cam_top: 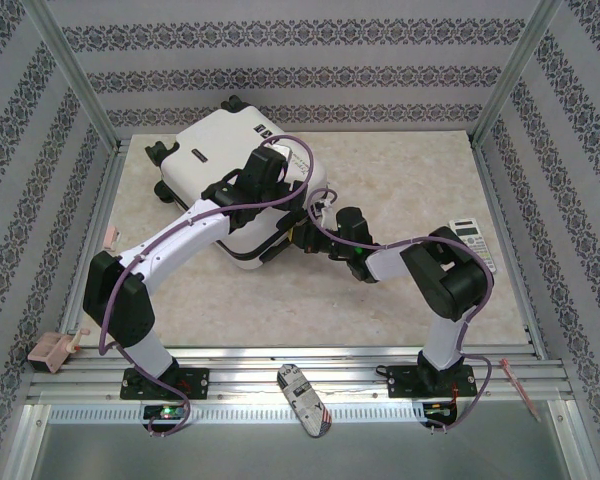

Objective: Pack the luggage

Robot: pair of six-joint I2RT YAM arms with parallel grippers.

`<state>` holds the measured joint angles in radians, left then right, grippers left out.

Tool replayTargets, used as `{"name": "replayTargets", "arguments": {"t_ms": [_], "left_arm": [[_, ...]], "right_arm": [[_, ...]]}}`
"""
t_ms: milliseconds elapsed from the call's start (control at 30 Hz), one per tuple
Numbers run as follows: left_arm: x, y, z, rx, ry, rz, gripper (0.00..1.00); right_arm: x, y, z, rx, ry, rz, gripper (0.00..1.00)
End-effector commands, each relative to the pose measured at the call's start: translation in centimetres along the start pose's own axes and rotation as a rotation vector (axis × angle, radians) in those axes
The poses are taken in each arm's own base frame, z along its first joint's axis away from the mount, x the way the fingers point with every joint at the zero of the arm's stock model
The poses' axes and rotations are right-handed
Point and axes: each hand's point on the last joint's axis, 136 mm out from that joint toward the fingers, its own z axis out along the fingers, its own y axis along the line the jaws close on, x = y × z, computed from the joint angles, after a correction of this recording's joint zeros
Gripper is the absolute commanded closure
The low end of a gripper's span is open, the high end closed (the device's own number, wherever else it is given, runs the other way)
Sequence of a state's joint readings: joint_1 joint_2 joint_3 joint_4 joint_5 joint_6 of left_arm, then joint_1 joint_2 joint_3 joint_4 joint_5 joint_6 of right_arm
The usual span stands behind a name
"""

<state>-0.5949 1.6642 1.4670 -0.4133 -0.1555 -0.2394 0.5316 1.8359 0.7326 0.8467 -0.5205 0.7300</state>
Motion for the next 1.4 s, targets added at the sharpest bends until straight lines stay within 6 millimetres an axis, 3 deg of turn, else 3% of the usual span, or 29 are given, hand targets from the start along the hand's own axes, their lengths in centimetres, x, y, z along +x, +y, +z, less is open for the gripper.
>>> {"name": "replayTargets", "arguments": {"t_ms": [0, 167, 533, 867, 1000, 1367], "left_arm": [[4.6, 1.4, 0.1, -0.056, 0.153, 0.002, 0.07], [4.6, 1.3, 0.1, -0.055, 0.151, 0.003, 0.07], [4.6, 1.2, 0.2, -0.051, 0.156, 0.004, 0.07], [4.5, 1.2, 0.1, -0.049, 0.160, 0.003, 0.07], [4.5, 1.3, -0.1, -0.052, 0.157, 0.005, 0.07], [4.5, 1.2, 0.2, -0.051, 0.162, 0.010, 0.07]], "right_arm": [[-2.2, -0.7, -2.0, 0.023, -0.074, -0.037, 0.80], [-2.2, 0.0, -3.0, 0.006, -0.003, -0.104, 0.76], [-0.6, 0.6, -1.3, 0.011, 0.078, -0.258, 0.71], [-1.0, -1.1, 0.1, 0.119, 0.051, -0.308, 0.67], [-1.0, -2.1, -0.3, 0.181, 0.047, -0.330, 0.67], [-1.2, -1.7, -1.9, 0.196, 0.039, -0.334, 0.63]]}}
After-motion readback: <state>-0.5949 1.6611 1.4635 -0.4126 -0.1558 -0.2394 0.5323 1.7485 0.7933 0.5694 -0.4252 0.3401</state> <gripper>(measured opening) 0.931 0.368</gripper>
